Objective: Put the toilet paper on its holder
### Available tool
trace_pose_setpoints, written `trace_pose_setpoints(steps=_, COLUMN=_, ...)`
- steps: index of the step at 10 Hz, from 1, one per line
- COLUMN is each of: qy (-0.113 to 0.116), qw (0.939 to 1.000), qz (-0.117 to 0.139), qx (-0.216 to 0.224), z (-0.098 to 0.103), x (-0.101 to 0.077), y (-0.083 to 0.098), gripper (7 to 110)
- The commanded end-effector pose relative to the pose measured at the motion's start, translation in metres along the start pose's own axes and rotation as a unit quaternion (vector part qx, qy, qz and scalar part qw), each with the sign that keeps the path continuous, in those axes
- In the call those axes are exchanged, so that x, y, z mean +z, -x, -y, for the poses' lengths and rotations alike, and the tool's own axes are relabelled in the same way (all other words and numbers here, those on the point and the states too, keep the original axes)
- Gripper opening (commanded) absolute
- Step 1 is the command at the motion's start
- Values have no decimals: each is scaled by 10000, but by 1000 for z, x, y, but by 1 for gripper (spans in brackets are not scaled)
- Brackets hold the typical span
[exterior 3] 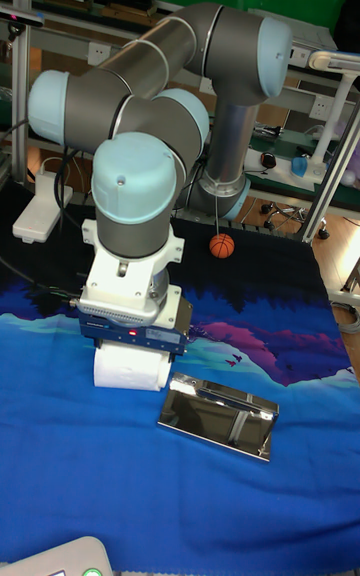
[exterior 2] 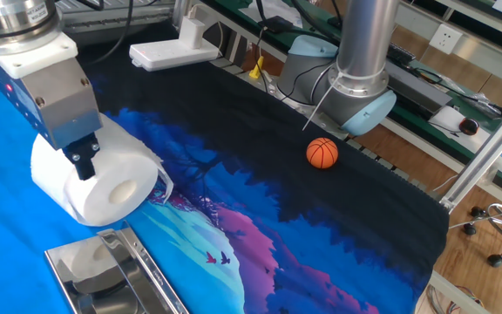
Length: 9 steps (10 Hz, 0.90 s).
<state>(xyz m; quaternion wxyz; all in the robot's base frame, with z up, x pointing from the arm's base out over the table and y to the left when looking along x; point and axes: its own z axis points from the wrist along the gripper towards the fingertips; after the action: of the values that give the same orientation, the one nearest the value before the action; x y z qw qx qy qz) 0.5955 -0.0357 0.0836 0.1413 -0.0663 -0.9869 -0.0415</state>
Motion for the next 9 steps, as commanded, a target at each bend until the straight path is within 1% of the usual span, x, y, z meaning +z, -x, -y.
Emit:
trace_pose_setpoints(steps=1, qy=73, qw=10000, qz=13, qx=65, z=-5, x=-1, y=1, gripper=110)
trace_pose_setpoints(steps=5, qy=110, qw=9998, qz=7, qx=177, z=-14, x=0, y=2, gripper=110)
trace_pose_setpoints(steps=6, qy=87, qw=9998, qz=3, qx=183, z=-14, x=0, y=2, gripper=110)
trace_pose_setpoints(steps=7, qy=32, qw=9998, qz=-11, qx=213, z=-11, x=2, y=2, gripper=110)
trace_pose_setpoints(steps=8, qy=-75, qw=9997, qz=-24, qx=251, z=-6, x=4, y=3, gripper=110)
trace_pose_setpoints(steps=9, qy=-104, qw=9996, qz=-18, qx=259, z=-4, x=5, y=4, gripper=110)
